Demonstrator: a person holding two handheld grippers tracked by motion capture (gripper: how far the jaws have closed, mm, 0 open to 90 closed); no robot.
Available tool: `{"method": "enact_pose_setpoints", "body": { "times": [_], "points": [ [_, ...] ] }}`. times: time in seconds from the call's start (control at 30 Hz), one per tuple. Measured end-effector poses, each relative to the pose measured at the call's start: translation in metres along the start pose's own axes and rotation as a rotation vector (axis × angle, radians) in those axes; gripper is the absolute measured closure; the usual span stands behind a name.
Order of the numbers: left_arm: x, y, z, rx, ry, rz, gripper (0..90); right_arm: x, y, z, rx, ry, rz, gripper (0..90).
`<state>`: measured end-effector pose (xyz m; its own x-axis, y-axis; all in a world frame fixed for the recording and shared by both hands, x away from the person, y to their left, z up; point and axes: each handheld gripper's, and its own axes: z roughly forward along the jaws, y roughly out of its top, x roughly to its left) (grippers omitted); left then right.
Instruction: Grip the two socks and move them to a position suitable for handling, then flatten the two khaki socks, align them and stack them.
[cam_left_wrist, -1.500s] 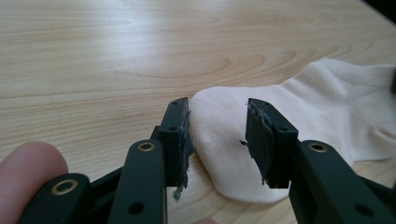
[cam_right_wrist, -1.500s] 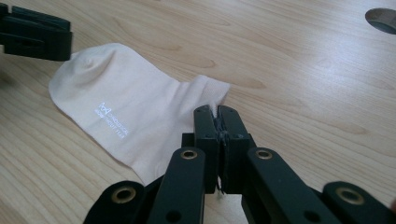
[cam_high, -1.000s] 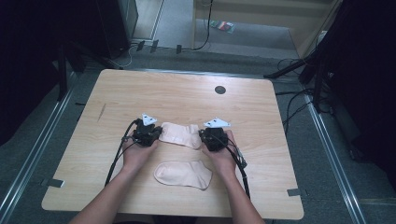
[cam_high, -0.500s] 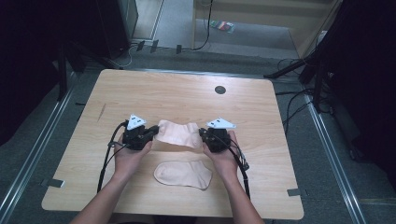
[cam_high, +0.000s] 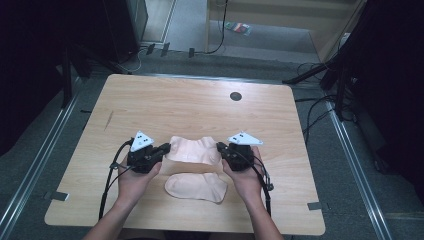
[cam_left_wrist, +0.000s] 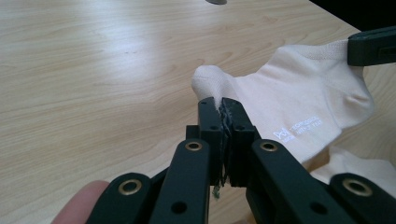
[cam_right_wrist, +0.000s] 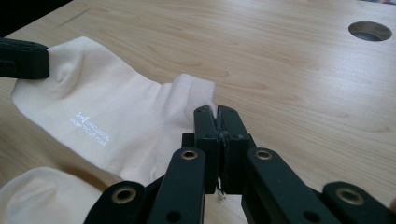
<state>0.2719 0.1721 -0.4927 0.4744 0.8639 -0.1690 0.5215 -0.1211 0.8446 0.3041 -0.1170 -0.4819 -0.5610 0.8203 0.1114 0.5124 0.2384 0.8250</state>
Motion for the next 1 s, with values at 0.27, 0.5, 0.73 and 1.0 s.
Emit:
{"method": "enact_pose_setpoints", "body": {
  "times": [0.27, 0.5, 0.73, 1.0],
  "points": [
    [-0.011, -0.015, -0.013, 0.014, -0.012, 0.013, 88.8, 0.005, -0.009, -0.015, 0.011, 0.021, -0.006, 88.8],
    [-0.022, -0.032, -0.021, 0.031, -0.017, 0.022, 88.8, 0.008, -0.025, -0.024, 0.029, 0.038, 0.007, 88.8],
    [-0.031, -0.048, -0.029, 0.047, -0.027, 0.007, 88.7, 0.013, -0.039, -0.032, 0.043, 0.055, 0.019, 88.8],
    [-0.04, -0.059, -0.036, 0.059, -0.032, 0.019, 88.7, 0.017, -0.053, -0.041, 0.06, 0.06, 0.015, 88.8]
  ]
}}
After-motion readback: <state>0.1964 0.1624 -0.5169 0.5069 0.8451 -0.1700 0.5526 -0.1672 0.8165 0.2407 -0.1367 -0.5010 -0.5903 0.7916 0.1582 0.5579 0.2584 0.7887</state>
